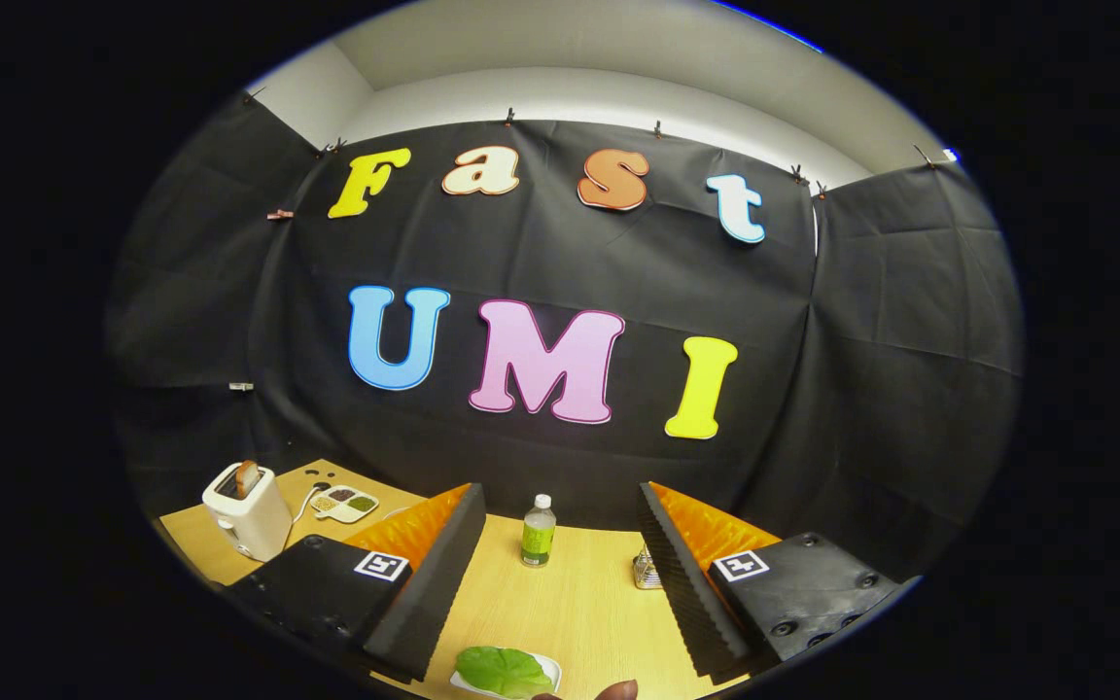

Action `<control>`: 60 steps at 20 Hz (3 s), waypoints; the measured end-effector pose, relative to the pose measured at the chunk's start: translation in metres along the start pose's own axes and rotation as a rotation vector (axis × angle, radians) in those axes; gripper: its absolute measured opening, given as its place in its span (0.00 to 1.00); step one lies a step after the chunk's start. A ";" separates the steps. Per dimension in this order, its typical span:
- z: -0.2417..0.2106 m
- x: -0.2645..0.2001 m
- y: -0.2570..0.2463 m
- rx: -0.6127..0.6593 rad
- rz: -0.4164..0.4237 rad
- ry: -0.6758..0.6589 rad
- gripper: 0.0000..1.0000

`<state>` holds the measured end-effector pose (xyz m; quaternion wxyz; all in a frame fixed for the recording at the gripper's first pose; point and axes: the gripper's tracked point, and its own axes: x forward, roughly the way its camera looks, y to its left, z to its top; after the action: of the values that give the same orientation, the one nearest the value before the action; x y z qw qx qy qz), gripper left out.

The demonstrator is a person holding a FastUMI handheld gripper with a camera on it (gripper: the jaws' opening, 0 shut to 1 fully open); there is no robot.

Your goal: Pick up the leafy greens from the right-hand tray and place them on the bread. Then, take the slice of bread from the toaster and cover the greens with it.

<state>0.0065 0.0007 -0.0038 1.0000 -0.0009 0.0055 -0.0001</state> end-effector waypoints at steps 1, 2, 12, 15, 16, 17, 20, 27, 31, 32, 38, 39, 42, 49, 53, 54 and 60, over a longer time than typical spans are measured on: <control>0.000 0.000 0.000 0.001 0.001 0.000 0.98; -0.001 0.001 -0.001 0.001 0.000 0.002 0.97; -0.019 0.009 0.015 0.016 0.065 0.021 0.98; -0.040 0.012 0.030 0.016 0.128 0.049 0.98; -0.048 0.013 0.034 0.010 0.147 0.065 0.98; -0.057 0.013 0.038 0.000 0.165 0.082 0.98; -0.080 0.012 0.045 -0.026 0.202 0.123 0.98; -0.119 0.010 0.045 -0.009 0.228 0.200 0.98; -0.141 0.010 0.044 -0.017 0.234 0.247 0.98; -0.150 0.009 0.044 -0.022 0.240 0.264 0.98; -0.218 0.002 0.056 -0.045 0.300 0.417 0.98; -0.234 0.000 0.060 -0.047 0.310 0.452 0.98; -0.281 -0.011 0.066 -0.057 0.344 0.557 0.98; -0.376 -0.014 0.072 -0.038 0.382 0.766 0.98; -0.417 -0.009 0.075 -0.050 0.393 0.864 0.95; -0.424 -0.008 0.078 -0.053 0.400 0.882 0.88; -0.441 -0.008 0.084 -0.079 0.428 0.935 0.67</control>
<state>-0.0060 0.0844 -0.4453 0.8674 -0.0373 0.4522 0.2044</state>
